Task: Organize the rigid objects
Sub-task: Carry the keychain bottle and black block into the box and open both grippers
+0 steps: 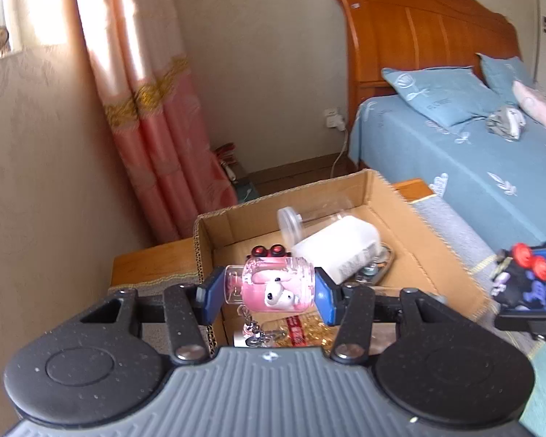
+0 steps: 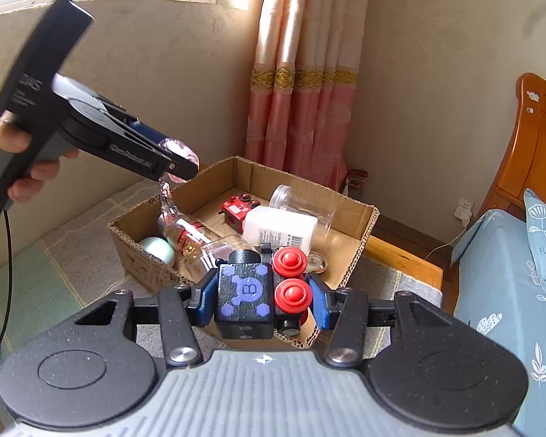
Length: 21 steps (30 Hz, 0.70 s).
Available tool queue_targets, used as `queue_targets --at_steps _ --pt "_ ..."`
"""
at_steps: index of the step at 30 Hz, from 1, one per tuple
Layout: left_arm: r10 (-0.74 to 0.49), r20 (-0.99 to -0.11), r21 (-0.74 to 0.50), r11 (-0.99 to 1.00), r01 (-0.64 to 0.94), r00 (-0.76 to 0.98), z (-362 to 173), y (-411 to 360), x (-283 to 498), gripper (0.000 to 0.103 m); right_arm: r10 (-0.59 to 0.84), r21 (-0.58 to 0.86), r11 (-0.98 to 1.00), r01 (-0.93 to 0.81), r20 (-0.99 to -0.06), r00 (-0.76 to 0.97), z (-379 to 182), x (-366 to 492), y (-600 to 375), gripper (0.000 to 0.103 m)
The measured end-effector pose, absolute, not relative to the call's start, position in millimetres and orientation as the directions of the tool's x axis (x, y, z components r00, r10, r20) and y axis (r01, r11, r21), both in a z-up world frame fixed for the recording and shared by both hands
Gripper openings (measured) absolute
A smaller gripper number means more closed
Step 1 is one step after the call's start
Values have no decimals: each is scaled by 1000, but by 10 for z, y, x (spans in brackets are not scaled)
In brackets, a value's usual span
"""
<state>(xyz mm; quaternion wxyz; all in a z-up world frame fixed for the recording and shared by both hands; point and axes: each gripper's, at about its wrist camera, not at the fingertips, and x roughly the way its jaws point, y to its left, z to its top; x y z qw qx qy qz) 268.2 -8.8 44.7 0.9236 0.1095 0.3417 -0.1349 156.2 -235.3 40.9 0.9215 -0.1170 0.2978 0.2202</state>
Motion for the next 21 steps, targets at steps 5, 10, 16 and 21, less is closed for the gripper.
queue_targets --at_steps 5,10,16,21 --pt "-145 -684 97 953 286 715 247 -95 2901 50 331 -71 883 -464 -606 723 395 1629 -2353 55" --pt "-138 -727 83 955 285 673 38 -69 2862 57 317 -78 887 -454 -613 724 389 1706 -2367 55" --pt "-166 -706 67 952 298 689 105 -3 2562 93 309 -70 897 -436 -607 732 439 1806 -2395 55" --pt "-199 -670 56 947 316 715 209 29 2214 100 311 -51 903 -427 -610 729 466 1897 -2412 55"
